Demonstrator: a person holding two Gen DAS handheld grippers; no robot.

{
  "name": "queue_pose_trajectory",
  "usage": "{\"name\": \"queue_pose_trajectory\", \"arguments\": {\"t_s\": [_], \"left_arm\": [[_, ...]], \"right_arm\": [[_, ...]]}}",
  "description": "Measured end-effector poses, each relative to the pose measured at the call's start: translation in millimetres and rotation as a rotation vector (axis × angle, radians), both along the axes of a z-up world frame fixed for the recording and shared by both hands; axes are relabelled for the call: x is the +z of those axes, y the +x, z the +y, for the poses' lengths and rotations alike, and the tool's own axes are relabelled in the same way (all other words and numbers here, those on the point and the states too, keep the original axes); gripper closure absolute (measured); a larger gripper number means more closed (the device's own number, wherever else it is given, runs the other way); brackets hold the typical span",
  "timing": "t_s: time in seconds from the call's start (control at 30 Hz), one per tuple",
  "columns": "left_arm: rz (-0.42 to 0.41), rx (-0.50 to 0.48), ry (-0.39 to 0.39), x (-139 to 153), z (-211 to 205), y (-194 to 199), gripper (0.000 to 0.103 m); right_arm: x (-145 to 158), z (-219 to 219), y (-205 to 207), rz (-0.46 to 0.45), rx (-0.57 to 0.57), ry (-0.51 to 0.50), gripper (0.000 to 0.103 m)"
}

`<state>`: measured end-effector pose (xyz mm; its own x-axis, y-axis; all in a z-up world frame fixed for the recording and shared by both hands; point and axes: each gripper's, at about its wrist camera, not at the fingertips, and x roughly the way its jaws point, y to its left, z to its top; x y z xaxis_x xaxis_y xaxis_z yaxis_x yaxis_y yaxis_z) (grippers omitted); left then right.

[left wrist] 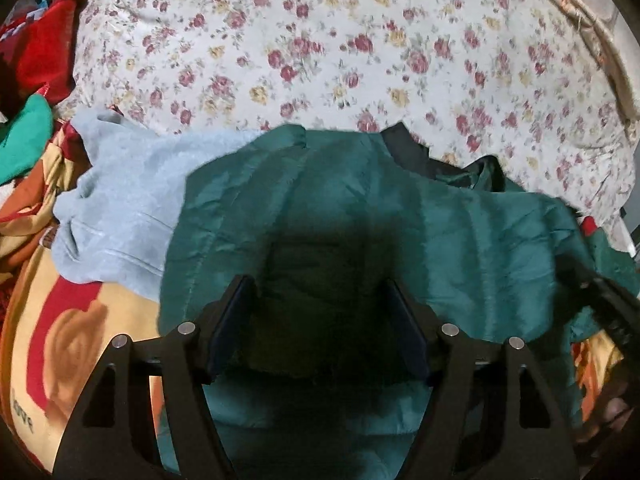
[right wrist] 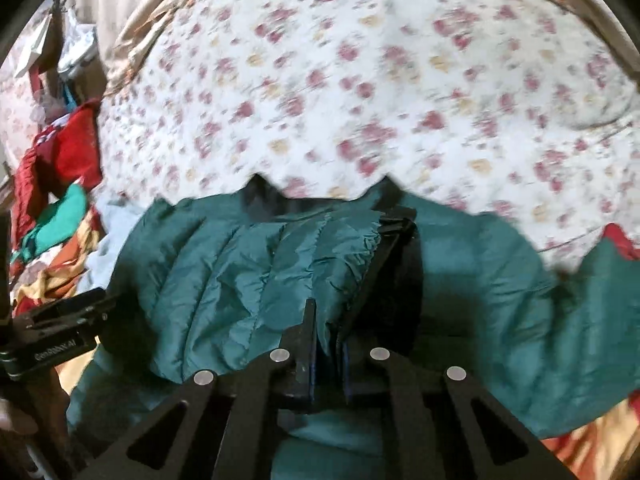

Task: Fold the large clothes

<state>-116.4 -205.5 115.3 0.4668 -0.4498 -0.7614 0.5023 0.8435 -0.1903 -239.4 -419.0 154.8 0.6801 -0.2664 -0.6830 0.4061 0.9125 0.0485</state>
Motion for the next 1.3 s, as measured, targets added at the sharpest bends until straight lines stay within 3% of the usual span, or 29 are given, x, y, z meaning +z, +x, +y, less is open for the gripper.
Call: {"name": "queue_pose_trajectory", "arguments": {"t_s": [0.2, 0.37, 0.47, 0.53, 0.6, 0.67, 0.77, 0.9, 1.1, 1.3], "left_arm": [[0.022, 0.003, 0.034, -23.4, -17.1, 5.5, 0.033], [-0.016, -0.011, 0.081, -31.2, -29.7, 2.2, 0.031], [-0.023, -0.011, 0.087, -30.1, -30.3, 0.8, 0.030], [-0.023, -0.010, 0.084, -28.1, -28.1, 0.6, 0.030], [-0.025, -0.009, 0.080, -24.0, -25.4, -0.1, 0.030], [-0.036, 0.003, 0.065, -18.7, -21.4, 0.1, 0.030], [-0.049, 0.025, 0.043, -12.6, -18.7, 3.0, 0.030], [-0.050, 0.033, 0.053, -13.6, -22.7, 9.3, 0.030], [-0.065, 0.033, 0.091, -24.9, -30.9, 17.2, 0.029], [-0.089, 0.034, 0.113, -31.4, -36.4, 17.9, 0.024]], "right_arm": [[-19.2, -35.7, -15.5, 0.044, -0.084, 0.010, 0.095], [-62.4, -50.3, -5.2, 0.147, -0.137, 0.035, 0.095], [-60.4, -52.5, -6.4, 0.143, -0.134, 0.042, 0.095], [-51.7, -54.8, -12.1, 0.146, -0.148, 0.047, 0.080], [-37.3, -52.4, -23.3, 0.102, -0.157, 0.039, 0.050], [-19.1, -44.3, -34.1, 0.042, -0.153, 0.015, 0.041], [-4.2, -27.5, -30.4, 0.004, -0.074, 0.028, 0.040], [-14.5, -16.3, -7.0, 0.025, 0.014, 0.076, 0.040], [-57.4, -34.1, 24.6, 0.087, -0.025, 0.134, 0.040], [-71.1, -39.1, 38.1, 0.101, -0.034, 0.112, 0.040]]}}
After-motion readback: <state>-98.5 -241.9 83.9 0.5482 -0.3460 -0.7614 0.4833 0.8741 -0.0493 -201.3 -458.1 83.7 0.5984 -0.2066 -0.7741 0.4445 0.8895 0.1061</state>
